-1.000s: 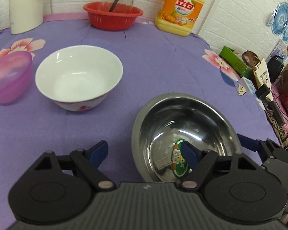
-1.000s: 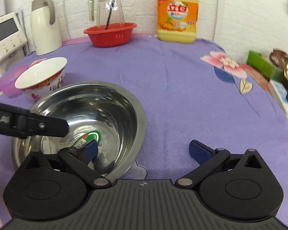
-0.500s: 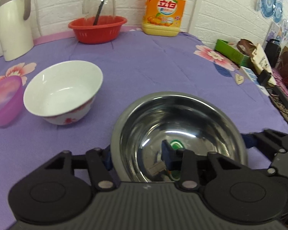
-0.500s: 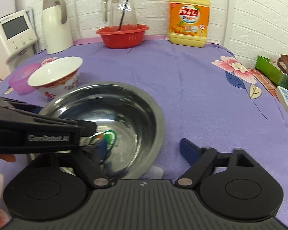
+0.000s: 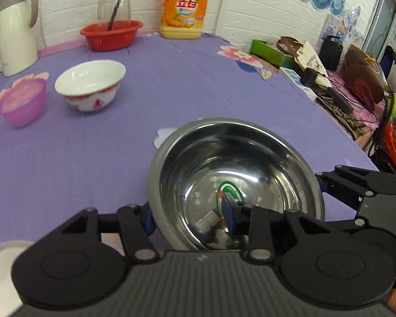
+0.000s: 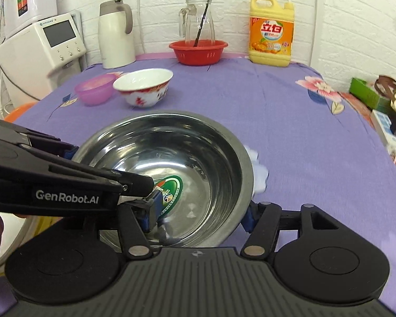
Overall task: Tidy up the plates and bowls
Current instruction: 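Grasp the steel bowl rim with the right tool while the left tool grips it, then carry the steel bowl onto the plate stack and open both tools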
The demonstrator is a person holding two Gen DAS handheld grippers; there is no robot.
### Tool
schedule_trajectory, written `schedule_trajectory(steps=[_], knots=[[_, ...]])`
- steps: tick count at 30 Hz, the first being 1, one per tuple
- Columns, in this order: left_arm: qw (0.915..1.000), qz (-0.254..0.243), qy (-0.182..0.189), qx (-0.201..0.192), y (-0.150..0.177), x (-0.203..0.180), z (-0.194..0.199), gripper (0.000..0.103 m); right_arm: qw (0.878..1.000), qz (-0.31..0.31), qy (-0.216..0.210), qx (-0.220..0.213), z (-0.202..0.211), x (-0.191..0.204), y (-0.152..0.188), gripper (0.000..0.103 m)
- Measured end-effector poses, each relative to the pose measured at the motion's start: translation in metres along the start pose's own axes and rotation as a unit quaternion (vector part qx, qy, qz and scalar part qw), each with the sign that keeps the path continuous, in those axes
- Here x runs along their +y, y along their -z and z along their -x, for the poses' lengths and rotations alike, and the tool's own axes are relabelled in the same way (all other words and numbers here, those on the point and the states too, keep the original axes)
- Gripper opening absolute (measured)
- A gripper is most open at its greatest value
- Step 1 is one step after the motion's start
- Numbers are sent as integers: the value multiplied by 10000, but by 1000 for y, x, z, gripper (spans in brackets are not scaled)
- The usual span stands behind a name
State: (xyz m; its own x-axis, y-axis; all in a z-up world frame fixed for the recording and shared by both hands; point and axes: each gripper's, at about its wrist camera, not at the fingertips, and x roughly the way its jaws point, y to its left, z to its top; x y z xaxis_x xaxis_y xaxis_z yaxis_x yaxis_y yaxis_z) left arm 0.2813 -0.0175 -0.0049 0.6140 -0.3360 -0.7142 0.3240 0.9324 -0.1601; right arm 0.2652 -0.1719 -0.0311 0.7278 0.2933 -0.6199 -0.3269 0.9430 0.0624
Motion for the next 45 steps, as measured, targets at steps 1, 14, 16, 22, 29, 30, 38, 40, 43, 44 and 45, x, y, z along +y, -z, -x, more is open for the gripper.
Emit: schedule_trajectory(steps=[1, 14, 16, 22, 29, 30, 38, 40, 43, 44, 45], knots=[[10000, -18, 28, 19, 5, -2, 3, 35, 10000, -43, -19, 25, 4, 0, 5, 101], [9996, -151, 236, 76, 34, -29, 4, 36, 9992, -369, -47, 111, 36, 0, 45, 103], [9997, -93, 215, 98, 29, -27, -3, 36, 9993, -353, 14, 96, 31, -1, 44, 103], [9996, -30, 252, 114, 29, -23, -10, 38, 9993, -345, 18, 132, 22, -5, 40, 103], [9983, 271, 326, -396, 8, 1, 24, 76, 9972, -726, 140, -136, 46, -26, 44, 103], [9978, 293, 306, -519, 1, 6, 33, 76, 9967, -774, 168, -199, 51, -30, 43, 103], [9925, 210, -345, -1157, -52, 46, 84, 77, 9966, -650, 11, -501, 59, -38, -2, 103], [9903, 196, -492, -1283, -65, 56, 93, 77, 9975, -489, -130, -503, 54, -35, -22, 103], [9876, 260, -582, -1438, -80, 73, 99, 77, 9973, -353, -327, -547, 44, -32, -57, 103], [9868, 304, -576, -1480, -85, 78, 99, 77, 9972, -304, -383, -573, 40, -31, -70, 103], [9860, 369, -555, -1530, -89, 85, 97, 77, 9972, -264, -393, -575, 35, -30, -84, 103]])
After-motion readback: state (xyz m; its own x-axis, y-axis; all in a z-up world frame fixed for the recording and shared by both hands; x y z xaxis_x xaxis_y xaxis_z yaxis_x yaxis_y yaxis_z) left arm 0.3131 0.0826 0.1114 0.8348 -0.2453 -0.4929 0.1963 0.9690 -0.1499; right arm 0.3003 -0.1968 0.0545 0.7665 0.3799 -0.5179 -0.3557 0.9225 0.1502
